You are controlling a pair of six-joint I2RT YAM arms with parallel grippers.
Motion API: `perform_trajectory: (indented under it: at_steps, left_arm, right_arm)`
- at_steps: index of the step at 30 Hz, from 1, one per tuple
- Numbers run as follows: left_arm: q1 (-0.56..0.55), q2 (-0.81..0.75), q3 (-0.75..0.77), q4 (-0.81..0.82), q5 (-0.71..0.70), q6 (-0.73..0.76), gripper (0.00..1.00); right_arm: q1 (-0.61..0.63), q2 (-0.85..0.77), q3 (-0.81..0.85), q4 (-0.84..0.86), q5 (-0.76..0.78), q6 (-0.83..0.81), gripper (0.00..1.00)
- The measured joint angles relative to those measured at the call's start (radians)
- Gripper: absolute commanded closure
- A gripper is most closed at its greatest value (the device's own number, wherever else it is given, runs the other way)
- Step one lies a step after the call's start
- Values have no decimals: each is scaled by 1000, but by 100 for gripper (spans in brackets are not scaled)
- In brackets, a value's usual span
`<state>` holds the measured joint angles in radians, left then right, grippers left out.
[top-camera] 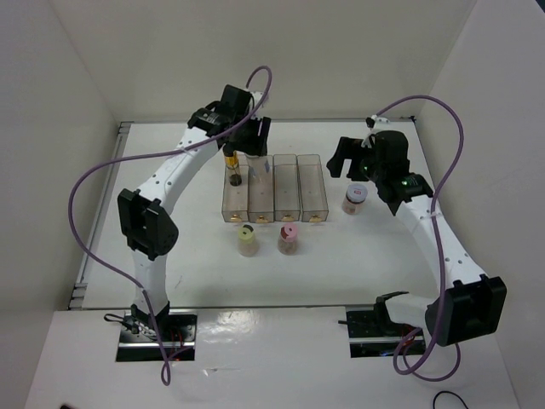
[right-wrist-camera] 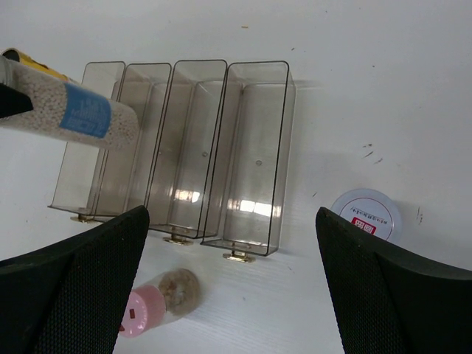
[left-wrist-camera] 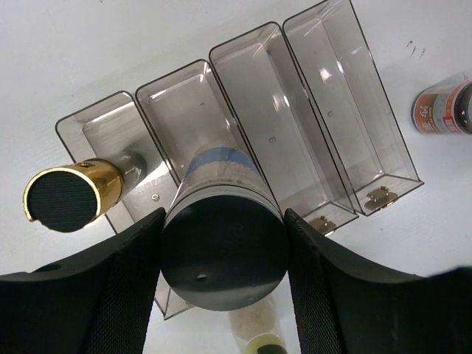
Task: Organize the condiment bottles
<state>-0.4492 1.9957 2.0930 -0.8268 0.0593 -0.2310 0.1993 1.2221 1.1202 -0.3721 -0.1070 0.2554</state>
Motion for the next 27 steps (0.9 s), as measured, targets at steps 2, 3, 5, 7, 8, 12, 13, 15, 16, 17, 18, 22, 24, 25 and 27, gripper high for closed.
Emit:
perform_trajectory:
  at_steps: [2, 3, 5, 7, 8, 12, 13, 15, 16, 17, 18, 22, 24, 25, 27]
  left_arm:
    - [-9, 9, 7, 9, -13, 0, 55]
    - [-12, 12, 8, 14, -15, 0, 55]
    - [-20, 21, 8, 23, -25, 0, 55]
    - [-26, 37, 11, 25, -38, 0, 55]
    - [-28, 46, 14, 26, -44, 0, 55]
    - [-31, 84, 23, 29, -71, 0, 54]
    - [-31, 92, 24, 29, -76, 0, 54]
    - [-31, 101, 24, 28, -85, 0, 54]
    - [-31, 105, 24, 28, -88, 0, 53]
    - [-31, 109, 28, 27, -89, 0, 52]
    - [-31, 113, 31, 28, -91, 0, 52]
    - [-31, 127, 39, 40, -98, 0, 51]
    - [-31, 135, 39, 45, -102, 0, 48]
    - [-31, 139, 39, 48, -104, 0, 48]
    - [-31, 149, 39, 51, -106, 0, 47]
  right_arm:
    - [4, -3, 0, -5, -6, -4, 2]
    - [5, -3, 0, -6, -8, -7, 2]
    - [6, -4, 0, -10, -14, -11, 2]
    - [6, -5, 0, -12, -17, -11, 2]
    - [6, -6, 0, -13, -19, -11, 2]
    - [6, -22, -1, -16, -32, -12, 2]
    - [6, -26, -1, -17, -38, -13, 2]
    - [6, -35, -1, -18, -52, -16, 2]
    - [7, -38, -1, -18, -61, -18, 2]
    - [8, -42, -2, -18, -70, -22, 2]
    - [12, -46, -3, -18, -77, -30, 2]
    - [57, -65, -17, -39, -87, -72, 2]
    - [92, -74, -18, -56, -89, -97, 2]
    - [107, -80, -20, -60, -89, -107, 2]
    - [136, -90, -24, -71, -90, -125, 2]
